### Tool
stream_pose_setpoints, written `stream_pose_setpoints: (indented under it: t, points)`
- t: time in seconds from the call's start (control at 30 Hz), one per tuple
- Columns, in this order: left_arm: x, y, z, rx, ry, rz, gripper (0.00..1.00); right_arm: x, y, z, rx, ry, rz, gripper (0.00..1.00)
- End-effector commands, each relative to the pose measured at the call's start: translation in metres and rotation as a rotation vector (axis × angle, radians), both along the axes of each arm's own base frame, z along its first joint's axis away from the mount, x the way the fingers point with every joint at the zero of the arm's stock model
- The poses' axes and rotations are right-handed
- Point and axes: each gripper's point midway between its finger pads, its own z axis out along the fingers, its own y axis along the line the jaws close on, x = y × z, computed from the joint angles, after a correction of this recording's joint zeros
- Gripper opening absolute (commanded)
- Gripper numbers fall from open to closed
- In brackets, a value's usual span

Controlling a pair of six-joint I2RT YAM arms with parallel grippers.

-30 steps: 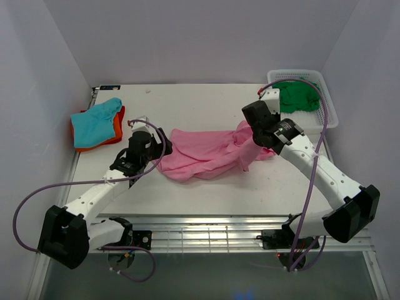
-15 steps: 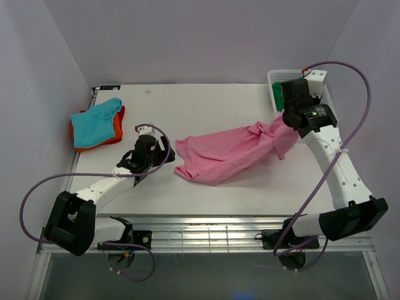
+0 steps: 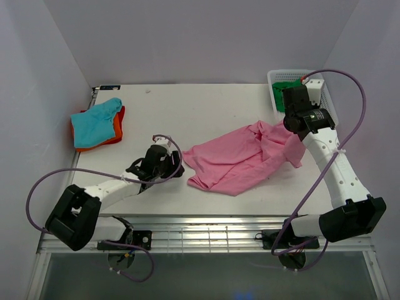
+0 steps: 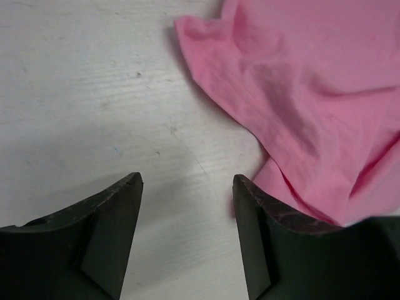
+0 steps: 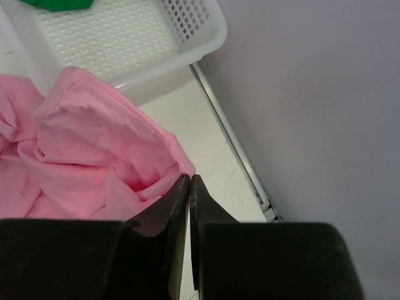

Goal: Fold and stack the t-shirts
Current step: Flatten the tshirt out

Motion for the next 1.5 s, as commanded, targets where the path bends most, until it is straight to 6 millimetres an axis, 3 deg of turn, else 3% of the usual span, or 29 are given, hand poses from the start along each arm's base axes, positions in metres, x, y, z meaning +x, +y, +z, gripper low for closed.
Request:
stream_pose_setpoints:
  t: [0.0,0.23,0.57,1.03,1.17,1.33,1.4,1.43,1.47]
  points:
    - [-0.017,-0.029,0.026,-0.076,-0.089,-0.143,0.69,0.009,0.002,0.007,0.019,-0.055,0.001,0.08]
    - [-0.053,-0.044,0.016,-0.074,-0.075,-0.228,0.71,0.017,0.011,0.005,0.061,-0.067,0.040,0.08]
    - [-0.060,-0.056,-0.010,0.004,-0.061,-0.244,0.71,0.015,0.013,0.000,0.071,-0.067,0.055,0.08]
    - [-0.058,-0.072,-0.015,0.024,-0.107,-0.263,0.70,0.014,0.013,-0.007,0.068,-0.056,0.072,0.08]
    - [-0.056,-0.073,-0.019,0.023,-0.108,-0.251,0.59,0.012,0.013,-0.006,0.068,-0.061,0.073,0.08]
    - [-0.056,-0.074,-0.029,0.043,-0.086,-0.247,0.37,0.011,0.013,-0.004,0.069,-0.068,0.076,0.08]
    - [-0.054,-0.074,-0.030,0.048,-0.086,-0.238,0.23,0.010,0.012,-0.005,0.068,-0.066,0.077,0.08]
    - [-0.054,-0.073,-0.031,0.052,-0.086,-0.234,0.07,0.010,0.012,-0.005,0.068,-0.067,0.077,0.08]
    - [-0.054,-0.073,-0.032,0.055,-0.086,-0.230,0.00,0.009,0.012,-0.004,0.067,-0.066,0.076,0.08]
